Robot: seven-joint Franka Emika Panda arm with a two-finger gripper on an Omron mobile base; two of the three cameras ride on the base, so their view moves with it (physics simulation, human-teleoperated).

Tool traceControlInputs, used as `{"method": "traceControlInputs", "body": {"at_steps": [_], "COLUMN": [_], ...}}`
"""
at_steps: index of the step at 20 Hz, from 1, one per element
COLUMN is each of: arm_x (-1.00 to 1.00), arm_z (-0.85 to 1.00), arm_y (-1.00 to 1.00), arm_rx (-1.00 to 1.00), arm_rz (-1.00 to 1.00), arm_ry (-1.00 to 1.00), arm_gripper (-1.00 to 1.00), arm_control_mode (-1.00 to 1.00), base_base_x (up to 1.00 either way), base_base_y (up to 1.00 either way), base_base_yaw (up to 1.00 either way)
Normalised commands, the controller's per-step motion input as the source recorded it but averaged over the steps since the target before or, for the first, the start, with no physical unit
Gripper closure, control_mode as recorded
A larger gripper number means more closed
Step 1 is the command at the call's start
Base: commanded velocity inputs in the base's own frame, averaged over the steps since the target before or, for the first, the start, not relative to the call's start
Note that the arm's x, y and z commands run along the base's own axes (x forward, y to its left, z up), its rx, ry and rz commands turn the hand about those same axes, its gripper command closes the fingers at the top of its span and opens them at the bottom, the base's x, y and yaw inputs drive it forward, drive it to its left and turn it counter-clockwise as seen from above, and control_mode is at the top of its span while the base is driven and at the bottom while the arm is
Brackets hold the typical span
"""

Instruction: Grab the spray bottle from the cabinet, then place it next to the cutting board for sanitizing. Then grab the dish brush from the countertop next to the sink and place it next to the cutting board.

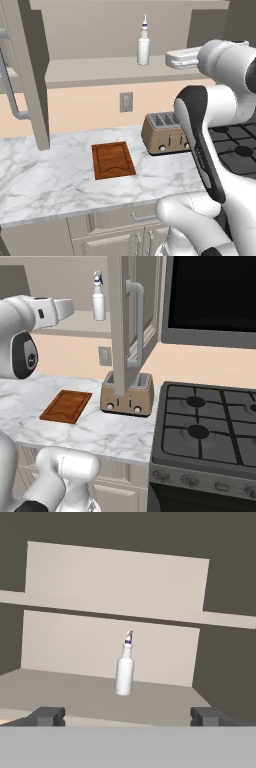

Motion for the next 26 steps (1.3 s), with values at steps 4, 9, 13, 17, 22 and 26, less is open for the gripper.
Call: {"method": "traceControlInputs", "body": {"at_steps": [4, 9, 13, 17, 22, 26], "arm_x": [0.56, 0.66, 0.53, 0.58, 0.54, 0.40], "arm_z": [-0.10, -0.03, 0.00, 0.00, 0.00, 0.00], "arm_y": [0.00, 0.00, 0.00, 0.00, 0.00, 0.00], "arm_rx": [0.00, 0.02, 0.00, 0.00, 0.00, 0.00], "arm_rz": [0.03, 0.01, 0.00, 0.00, 0.00, 0.00], "arm_ry": [-0.03, -0.02, 0.00, 0.02, 0.01, 0.00], "arm_gripper": [-1.00, -1.00, -1.00, -1.00, -1.00, -1.00], "arm_control_mode": [-1.00, -1.00, -1.00, -1.00, -1.00, -1.00], "base_base_x": [0.00, 0.00, 0.00, 0.00, 0.00, 0.00], "base_base_y": [0.00, 0.00, 0.00, 0.00, 0.00, 0.00], "base_base_yaw": [0.00, 0.00, 0.00, 0.00, 0.00, 0.00]}}
